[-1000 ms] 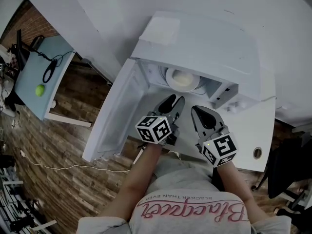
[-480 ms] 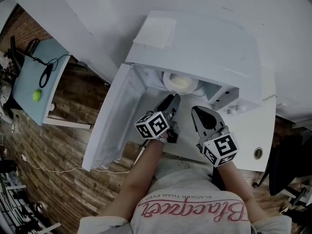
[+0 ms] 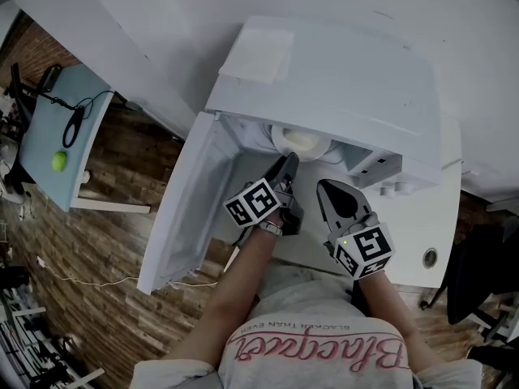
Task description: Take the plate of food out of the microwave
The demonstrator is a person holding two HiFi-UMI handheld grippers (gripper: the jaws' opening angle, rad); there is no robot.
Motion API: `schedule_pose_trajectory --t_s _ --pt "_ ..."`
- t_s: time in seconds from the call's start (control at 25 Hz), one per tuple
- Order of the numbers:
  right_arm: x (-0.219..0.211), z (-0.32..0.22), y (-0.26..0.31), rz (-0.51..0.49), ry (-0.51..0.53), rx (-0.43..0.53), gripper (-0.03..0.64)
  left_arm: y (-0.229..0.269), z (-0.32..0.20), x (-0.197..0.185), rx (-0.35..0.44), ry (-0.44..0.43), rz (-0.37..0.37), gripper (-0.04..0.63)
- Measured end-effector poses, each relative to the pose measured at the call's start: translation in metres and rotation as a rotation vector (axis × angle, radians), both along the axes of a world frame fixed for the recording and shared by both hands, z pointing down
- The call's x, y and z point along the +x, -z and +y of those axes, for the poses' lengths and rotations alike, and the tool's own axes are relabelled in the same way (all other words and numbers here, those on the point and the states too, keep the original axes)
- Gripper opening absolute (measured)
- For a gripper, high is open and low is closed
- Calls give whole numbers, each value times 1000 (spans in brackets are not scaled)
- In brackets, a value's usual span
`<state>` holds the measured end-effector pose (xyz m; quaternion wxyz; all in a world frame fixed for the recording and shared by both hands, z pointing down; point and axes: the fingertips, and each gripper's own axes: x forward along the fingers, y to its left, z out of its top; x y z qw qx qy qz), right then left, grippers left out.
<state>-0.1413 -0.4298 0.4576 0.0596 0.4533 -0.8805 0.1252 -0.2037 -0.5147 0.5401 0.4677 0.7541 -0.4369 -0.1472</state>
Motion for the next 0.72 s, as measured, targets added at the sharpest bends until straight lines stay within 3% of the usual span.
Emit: schedule_pose_trajectory --t_s 0.28,0.48,0.72 --pt "-2 -4 -5 -5 1 -16 12 -6 -8 0 -118 43 -47 138" --pt "-3 -3 -7 -4 5 -21 12 -13 -10 -2 -272 84 -129 109" --pt "-2 0 -6 0 8 -18 12 -12 -8 -1 -352 103 -73 72"
